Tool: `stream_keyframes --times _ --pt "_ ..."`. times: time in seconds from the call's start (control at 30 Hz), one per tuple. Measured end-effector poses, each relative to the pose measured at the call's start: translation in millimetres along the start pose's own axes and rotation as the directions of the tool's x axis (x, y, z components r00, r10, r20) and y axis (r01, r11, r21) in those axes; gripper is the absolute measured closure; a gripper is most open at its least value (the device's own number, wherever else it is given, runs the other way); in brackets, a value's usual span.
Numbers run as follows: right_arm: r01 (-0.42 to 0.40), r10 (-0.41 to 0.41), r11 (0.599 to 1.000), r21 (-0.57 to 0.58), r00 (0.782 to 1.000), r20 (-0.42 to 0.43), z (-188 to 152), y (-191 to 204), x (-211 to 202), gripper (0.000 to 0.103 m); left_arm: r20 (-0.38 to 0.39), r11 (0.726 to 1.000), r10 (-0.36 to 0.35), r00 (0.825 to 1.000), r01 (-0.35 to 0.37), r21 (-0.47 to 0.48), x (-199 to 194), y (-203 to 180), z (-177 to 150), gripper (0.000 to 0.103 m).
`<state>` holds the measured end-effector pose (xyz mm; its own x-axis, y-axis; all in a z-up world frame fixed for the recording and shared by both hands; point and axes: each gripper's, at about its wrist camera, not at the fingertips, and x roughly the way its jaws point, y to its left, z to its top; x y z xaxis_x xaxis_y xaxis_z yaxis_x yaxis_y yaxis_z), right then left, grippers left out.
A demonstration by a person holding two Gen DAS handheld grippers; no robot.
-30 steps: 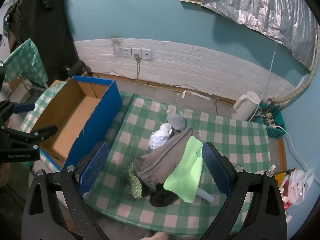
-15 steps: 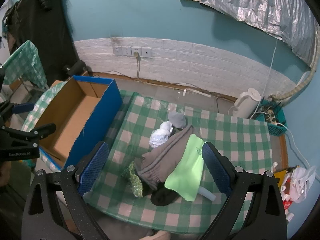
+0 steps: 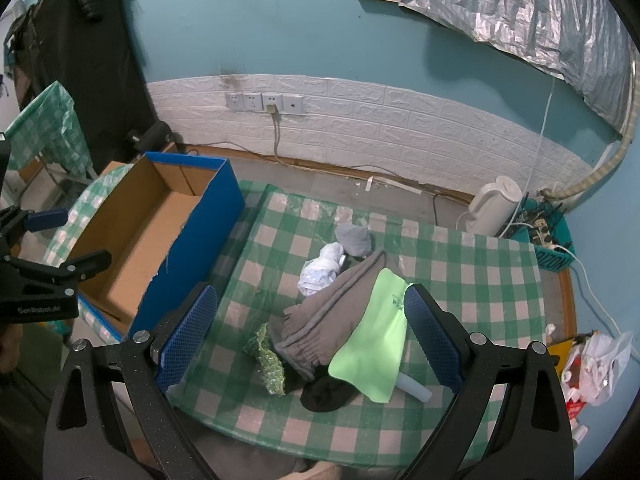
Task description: Organize soft objects
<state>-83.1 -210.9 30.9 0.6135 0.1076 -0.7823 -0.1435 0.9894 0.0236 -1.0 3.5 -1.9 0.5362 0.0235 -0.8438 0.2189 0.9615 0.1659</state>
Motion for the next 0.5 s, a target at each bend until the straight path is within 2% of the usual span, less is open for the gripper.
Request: stream_keyframes --times 0.5 --pt "-0.005 0.005 1.000 0.002 1.000 -0.003 0.5 -0.7 -0.4 0.008 -0.004 1.000 -0.002 1.000 0.002 -0.001 0.3 -0.6 -1.5 0.011"
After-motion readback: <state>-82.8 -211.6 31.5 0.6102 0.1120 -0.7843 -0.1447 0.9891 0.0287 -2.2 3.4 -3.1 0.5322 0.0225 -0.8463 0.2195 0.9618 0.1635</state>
